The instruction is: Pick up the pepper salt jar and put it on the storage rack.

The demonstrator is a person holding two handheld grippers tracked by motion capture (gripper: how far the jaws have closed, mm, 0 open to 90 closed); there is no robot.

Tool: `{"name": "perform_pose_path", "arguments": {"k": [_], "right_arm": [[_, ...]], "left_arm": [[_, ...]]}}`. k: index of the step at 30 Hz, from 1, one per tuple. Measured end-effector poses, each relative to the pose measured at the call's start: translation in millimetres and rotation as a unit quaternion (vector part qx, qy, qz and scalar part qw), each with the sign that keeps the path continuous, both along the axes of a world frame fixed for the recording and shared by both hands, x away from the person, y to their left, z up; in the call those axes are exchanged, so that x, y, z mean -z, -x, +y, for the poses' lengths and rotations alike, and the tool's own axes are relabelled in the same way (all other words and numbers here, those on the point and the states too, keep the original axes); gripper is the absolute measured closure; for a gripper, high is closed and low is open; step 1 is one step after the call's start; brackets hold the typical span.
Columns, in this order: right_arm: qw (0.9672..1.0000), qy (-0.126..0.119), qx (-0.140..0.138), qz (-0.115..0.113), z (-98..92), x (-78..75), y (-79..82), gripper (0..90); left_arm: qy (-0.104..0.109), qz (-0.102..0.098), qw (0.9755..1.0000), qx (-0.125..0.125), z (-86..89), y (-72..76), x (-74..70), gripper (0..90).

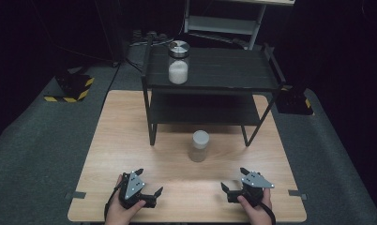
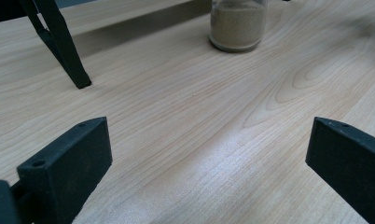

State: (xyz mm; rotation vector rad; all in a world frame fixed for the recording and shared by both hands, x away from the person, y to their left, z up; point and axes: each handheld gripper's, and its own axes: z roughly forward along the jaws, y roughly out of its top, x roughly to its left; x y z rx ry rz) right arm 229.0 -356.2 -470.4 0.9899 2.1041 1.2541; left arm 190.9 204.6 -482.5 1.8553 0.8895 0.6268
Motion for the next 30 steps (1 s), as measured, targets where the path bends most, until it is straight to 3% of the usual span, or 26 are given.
{"name": "perform_pose_path", "arguments": {"k": [9, 20, 30], "right_arm": [[0.9999, -0.016, 0.004, -0.005, 2.1, -2.6, 5.4, 0.6], [0.9975, -0.066, 0.001, -0.026, 10.4, -21.9, 10.8, 0.5], [0.9961, -0.079, -0.003, -0.040, 17.3, -38.6, 4.3, 0.5]], "left_arm": [[0.007, 0.006, 1.0000, -0.001, 1.9, -2.4, -0.2, 0.8], [-0.002, 0.002, 1.0000, 0.005, 0.4, -2.3, -0.7, 0.8], [-0.001, 0.002, 0.9999, 0.012, 1.1, -3.7, -0.3, 0.8]]}}
